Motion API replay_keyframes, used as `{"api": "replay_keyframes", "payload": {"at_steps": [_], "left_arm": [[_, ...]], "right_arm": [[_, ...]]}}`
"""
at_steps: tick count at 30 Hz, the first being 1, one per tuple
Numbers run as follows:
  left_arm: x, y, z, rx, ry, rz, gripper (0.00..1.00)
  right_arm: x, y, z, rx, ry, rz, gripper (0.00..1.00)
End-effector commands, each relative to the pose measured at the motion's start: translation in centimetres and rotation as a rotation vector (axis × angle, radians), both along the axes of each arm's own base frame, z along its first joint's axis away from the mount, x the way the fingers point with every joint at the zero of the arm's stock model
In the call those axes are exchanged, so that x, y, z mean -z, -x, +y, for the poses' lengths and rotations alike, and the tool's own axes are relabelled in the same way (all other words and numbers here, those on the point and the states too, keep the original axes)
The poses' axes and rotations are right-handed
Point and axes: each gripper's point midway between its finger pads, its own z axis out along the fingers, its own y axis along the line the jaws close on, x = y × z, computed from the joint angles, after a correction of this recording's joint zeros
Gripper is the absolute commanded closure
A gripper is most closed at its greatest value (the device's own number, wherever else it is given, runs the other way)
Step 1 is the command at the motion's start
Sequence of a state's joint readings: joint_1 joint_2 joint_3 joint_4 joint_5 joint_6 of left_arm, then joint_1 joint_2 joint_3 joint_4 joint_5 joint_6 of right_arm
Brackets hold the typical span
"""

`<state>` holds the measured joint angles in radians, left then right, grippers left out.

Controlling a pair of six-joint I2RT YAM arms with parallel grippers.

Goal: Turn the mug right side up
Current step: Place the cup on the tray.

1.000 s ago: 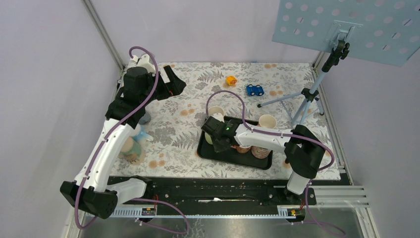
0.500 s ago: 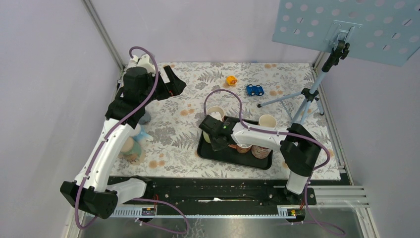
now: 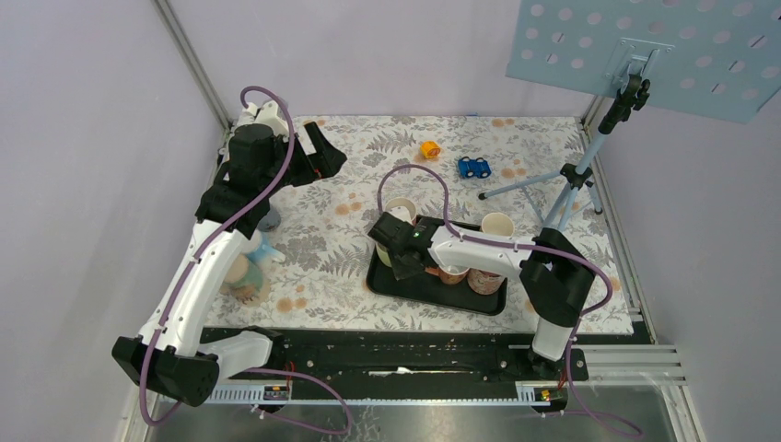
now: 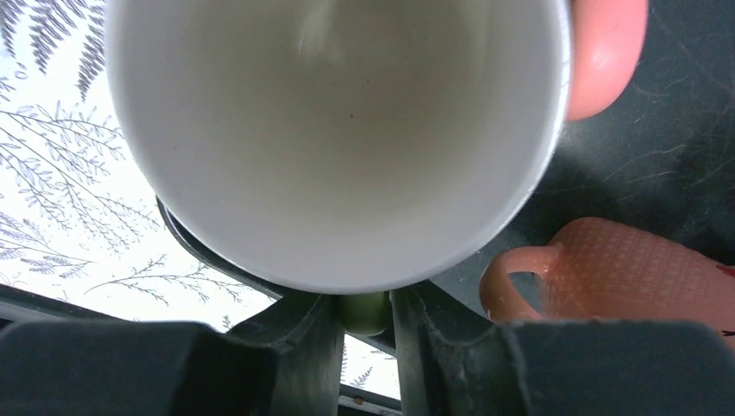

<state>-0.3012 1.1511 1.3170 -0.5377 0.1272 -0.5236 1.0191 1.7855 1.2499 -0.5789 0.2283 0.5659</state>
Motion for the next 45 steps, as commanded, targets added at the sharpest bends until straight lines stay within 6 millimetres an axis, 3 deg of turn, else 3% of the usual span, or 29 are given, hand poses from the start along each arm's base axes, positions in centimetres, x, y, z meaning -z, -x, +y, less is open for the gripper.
{"api": "replay_keyframes", "payload": {"at_steps": [1, 17, 27, 32, 34, 41, 45], "left_arm": [[-1.3, 0.1, -0.2, 0.019, 0.014, -0.048, 0.01], [-0.9, 0.1, 0.0, 0.016, 0.013, -0.041, 0.01], [0.4, 0.6, 1.2, -0.05, 0.001, 0.014, 0.01], [2.1, 1.1, 3.9, -0.189, -0.056, 0.066, 0.01], [3.0, 1.5, 5.3, -0.255, -0.085, 0.096, 0.01], [7.1, 4.0, 11.1, -0.552, -0.164, 0.236, 0.01], [9.1, 5.7, 13.1, -0.71, -0.152, 0.312, 0.01]], "right_arm": [[-2.5, -2.2, 1.2, 0.02, -0.04, -0.089, 0.67], [-3.6, -2.1, 1.2, 0.011, -0.056, -0.092, 0.53], [-7.3, -1.3, 1.2, -0.023, -0.173, -0.129, 0.3], [-9.4, -0.7, 1.6, -0.068, -0.258, -0.151, 0.19], [-10.3, -0.6, 1.8, -0.08, -0.288, -0.166, 0.01], [-12.8, -0.2, 2.1, -0.132, -0.369, -0.207, 0.0], [-13.7, 0.0, 1.9, -0.145, -0.395, -0.226, 0.0]]}}
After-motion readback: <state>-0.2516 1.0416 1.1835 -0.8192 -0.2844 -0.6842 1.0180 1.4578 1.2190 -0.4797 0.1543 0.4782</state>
